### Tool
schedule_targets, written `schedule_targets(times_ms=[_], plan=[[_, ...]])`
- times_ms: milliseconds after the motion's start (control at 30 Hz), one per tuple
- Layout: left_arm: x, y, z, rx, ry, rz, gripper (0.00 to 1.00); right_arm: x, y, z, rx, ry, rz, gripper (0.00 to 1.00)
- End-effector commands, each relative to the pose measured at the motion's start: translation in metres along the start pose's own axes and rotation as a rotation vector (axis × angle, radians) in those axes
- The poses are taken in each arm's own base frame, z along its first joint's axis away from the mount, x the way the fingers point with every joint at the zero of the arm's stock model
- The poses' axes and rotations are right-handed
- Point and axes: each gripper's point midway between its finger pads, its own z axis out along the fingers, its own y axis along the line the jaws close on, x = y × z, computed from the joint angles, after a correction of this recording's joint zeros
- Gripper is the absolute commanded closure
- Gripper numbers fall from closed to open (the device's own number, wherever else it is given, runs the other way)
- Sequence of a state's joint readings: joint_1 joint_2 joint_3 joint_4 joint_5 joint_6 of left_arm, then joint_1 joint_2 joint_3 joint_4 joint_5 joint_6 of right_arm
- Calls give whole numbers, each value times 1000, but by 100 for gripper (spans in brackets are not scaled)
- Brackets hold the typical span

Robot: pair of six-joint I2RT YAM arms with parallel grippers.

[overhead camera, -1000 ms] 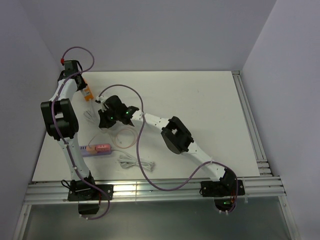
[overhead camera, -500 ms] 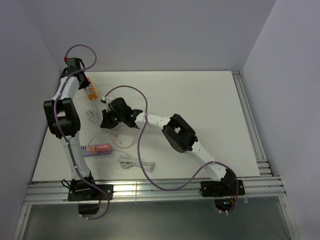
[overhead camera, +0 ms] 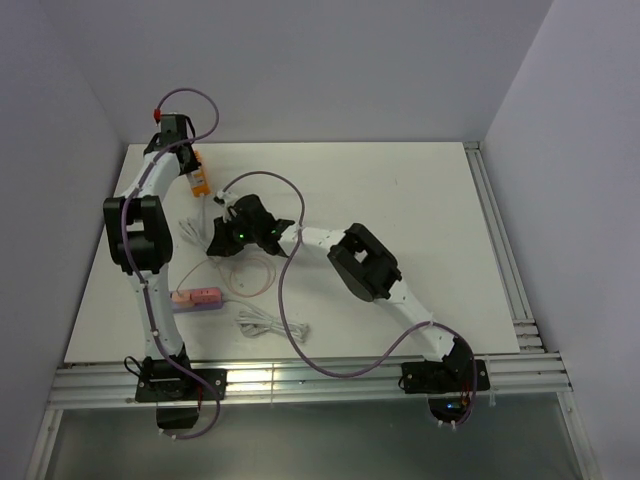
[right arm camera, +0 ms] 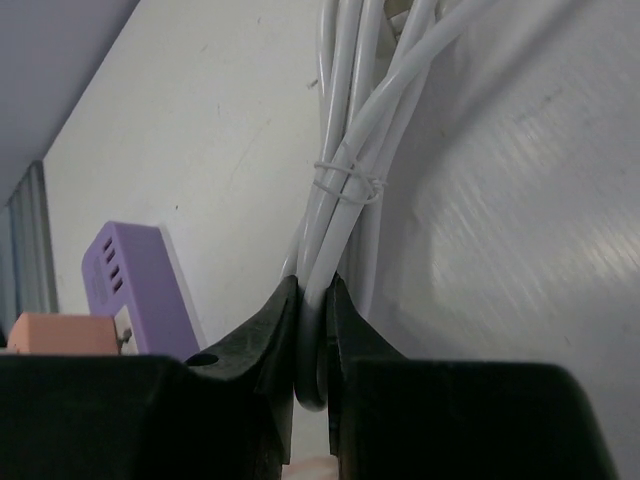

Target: Insert the plug

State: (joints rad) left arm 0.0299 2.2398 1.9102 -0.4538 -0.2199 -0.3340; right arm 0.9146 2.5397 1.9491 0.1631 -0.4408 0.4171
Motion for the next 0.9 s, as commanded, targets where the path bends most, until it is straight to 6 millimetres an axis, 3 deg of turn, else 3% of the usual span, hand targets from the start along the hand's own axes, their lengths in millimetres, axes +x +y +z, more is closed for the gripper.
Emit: schedule_targets(times_ms=[0, 100, 233, 267, 600, 667, 700, 767, 800, 867], plan=[[103, 7, 16, -31, 291, 55, 100, 10, 9, -25, -98, 84, 113, 100], [105, 11, 9, -37, 299, 59, 100, 11, 5, -27, -91, 95, 132, 100], [113, 16, 1, -59, 323, 50, 100, 30, 4, -43, -43, 140, 157, 100], [119, 4, -2, -44, 329, 64, 100, 33, 2, -49, -24, 144, 154, 100], [129, -20, -33, -13, 361, -89, 100, 65, -16, -108, 184, 195, 132, 99], [135, -20, -38, -8, 363, -94, 100, 61, -13, -112, 158, 189, 131, 84], [129, -22, -42, 4, 343, -103, 100, 51, -8, -115, 143, 174, 132, 65], [134, -25, -46, 6, 344, -95, 100, 30, -6, -123, 113, 136, 160, 49], [131, -26, -48, 2, 334, -92, 100, 6, 3, -128, 84, 84, 147, 46], [134, -27, -50, -7, 332, -73, 100, -26, -2, -141, 81, 15, 147, 38]])
